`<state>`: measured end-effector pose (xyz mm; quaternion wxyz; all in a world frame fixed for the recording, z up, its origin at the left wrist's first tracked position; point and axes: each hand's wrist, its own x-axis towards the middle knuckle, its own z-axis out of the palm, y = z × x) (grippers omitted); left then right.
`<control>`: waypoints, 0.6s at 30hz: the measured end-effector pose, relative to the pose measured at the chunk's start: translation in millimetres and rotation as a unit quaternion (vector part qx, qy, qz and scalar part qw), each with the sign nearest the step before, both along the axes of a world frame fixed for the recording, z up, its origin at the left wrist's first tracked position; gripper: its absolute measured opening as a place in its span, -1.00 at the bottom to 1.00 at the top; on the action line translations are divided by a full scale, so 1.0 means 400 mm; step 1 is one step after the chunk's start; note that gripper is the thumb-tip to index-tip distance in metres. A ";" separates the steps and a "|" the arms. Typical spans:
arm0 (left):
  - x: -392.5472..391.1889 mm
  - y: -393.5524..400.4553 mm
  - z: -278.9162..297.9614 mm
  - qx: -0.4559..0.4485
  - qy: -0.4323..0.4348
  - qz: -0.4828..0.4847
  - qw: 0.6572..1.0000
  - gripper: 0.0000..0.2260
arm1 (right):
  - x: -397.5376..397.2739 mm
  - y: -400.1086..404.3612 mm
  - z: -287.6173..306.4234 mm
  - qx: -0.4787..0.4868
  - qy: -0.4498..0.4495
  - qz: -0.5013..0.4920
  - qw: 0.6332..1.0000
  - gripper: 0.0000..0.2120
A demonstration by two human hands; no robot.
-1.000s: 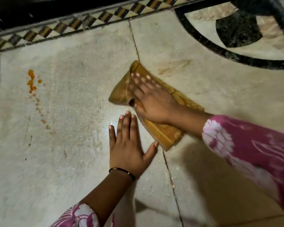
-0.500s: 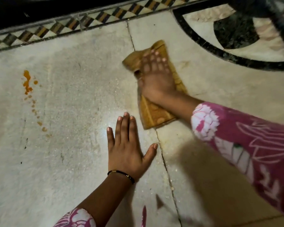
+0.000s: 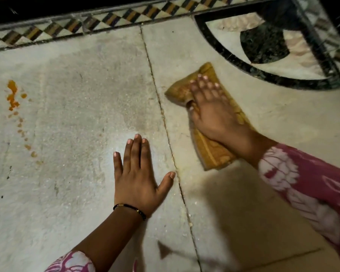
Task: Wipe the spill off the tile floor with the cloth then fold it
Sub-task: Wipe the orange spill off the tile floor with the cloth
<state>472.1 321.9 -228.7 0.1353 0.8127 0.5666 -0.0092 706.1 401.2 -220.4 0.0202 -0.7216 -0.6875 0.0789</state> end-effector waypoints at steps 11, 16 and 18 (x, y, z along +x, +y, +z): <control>-0.005 0.001 -0.004 0.013 -0.002 -0.009 1.000 -0.16 | -0.039 -0.331 0.008 -0.007 0.025 0.117 0.993 -0.41; -0.008 0.002 0.002 0.014 0.006 -0.015 1.000 -0.13 | 0.046 -0.221 0.009 -0.018 0.007 0.002 1.000 -0.36; -0.005 0.008 0.004 0.010 0.020 -0.018 1.000 -0.10 | 0.021 -0.130 0.007 -0.015 -0.009 0.040 0.999 -0.37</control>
